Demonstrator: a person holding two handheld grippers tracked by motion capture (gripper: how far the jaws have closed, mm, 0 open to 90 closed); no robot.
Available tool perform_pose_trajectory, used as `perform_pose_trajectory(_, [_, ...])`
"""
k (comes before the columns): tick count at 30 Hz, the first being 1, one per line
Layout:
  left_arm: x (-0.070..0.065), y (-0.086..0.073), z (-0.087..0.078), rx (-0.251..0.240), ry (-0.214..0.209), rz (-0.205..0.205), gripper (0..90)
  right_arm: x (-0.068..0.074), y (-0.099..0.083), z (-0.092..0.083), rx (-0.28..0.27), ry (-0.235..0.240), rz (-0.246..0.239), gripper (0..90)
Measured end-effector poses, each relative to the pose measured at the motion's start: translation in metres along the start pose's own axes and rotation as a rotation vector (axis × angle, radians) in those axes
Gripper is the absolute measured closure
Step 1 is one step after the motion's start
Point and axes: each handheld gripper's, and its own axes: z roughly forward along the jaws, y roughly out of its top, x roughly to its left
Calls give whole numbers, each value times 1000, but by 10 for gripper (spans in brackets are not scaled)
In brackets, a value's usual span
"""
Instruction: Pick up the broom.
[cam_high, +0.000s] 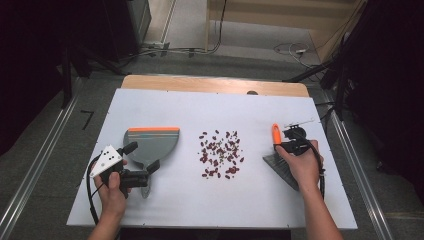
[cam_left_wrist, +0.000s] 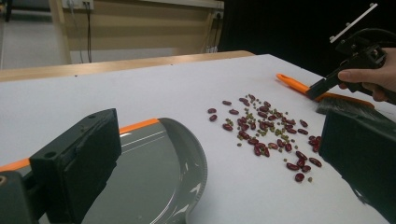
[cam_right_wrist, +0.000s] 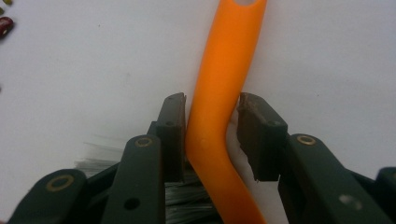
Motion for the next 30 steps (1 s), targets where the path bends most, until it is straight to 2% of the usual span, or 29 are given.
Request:
perform_pose_trajectory(3, [0,0,1,3,1,-1,0,3,0,1,1,-23,14,619])
perform_pose_trajectory(6, [-2,-1,1,5,0,-5,0,7,0,2,5,-52,-13,619])
perform_pose_trajectory(8, [-4,-1,2,12,-2,3,0,6,0,2,5,-48,-16,628])
perform_pose_trajectory(13, [-7,-1,5,18,-10,11,0,3,-2,1,-11,-36,13,687])
perform_pose_trajectory(15, [-8,-1,5,18,-10,12,0,0,-4,1,-24,-14,26,689])
perform_pose_trajectory(22, [-4,1,2,5,1,-2,0,-6,-12,-3,-102,37,33,689])
perform_pose_trajectory(24, [-4,0,1,5,0,-1,0,-6,-15,-5,-135,50,23,690])
perform_pose_trajectory(29, [-6,2,-1,0,-4,6,0,-8,-23,-17,-235,85,40,693])
perform_pose_trajectory(30, [-6,2,-1,0,-4,6,0,-8,-23,-17,-235,85,40,693])
